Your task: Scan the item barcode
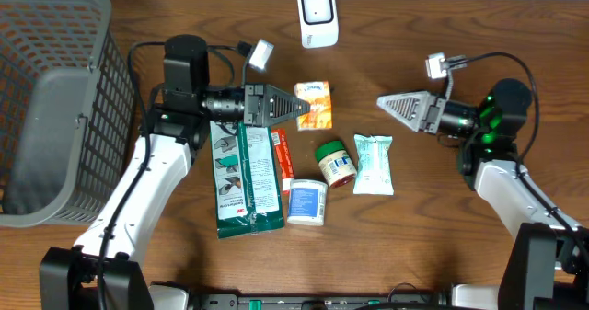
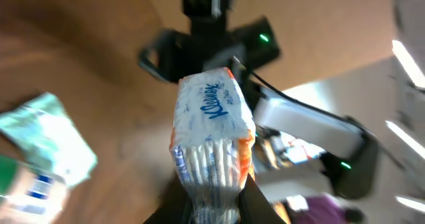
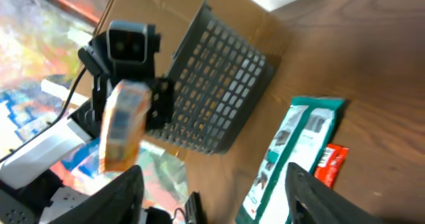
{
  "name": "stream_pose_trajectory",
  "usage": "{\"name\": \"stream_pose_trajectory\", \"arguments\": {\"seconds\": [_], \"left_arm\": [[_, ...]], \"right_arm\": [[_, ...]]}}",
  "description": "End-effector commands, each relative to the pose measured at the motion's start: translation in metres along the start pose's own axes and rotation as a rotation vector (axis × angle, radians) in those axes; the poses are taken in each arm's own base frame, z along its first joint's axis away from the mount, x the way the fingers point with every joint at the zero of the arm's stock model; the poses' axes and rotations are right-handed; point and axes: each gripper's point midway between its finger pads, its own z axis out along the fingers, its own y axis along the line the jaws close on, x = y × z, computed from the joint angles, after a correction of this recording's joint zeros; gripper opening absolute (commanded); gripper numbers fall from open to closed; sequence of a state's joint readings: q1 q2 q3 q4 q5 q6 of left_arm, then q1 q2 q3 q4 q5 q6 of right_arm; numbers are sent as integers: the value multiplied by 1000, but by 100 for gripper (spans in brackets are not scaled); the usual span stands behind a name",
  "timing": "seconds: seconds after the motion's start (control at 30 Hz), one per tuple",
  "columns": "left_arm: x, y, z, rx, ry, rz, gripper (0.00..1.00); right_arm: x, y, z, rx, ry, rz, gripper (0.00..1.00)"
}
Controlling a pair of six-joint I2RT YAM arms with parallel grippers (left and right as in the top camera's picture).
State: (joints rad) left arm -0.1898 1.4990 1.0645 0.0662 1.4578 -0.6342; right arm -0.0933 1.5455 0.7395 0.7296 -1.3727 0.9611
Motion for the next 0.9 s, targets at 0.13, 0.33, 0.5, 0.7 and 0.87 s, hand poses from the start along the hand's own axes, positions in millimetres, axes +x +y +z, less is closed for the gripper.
{"name": "stream_pose_trajectory", "arguments": {"seconds": [0.13, 0.33, 0.5, 0.7, 0.87], "left_arm": [[13, -14, -2, 83, 76, -103, 8], [14, -15, 0, 84, 84, -142, 7], [24, -21, 14, 105, 127, -64, 7], [38, -28, 34, 134, 187, -16, 8], [37, -25, 35, 124, 174, 19, 8]], "right_arm": [[-2, -20, -22, 56, -36, 23, 68], [18, -60, -32, 194, -54, 106, 71], [39, -70, -26, 235, -1, 128, 96], [61, -21, 0, -25, 146, 75, 99], [69, 5, 14, -140, 228, 29, 87]]}}
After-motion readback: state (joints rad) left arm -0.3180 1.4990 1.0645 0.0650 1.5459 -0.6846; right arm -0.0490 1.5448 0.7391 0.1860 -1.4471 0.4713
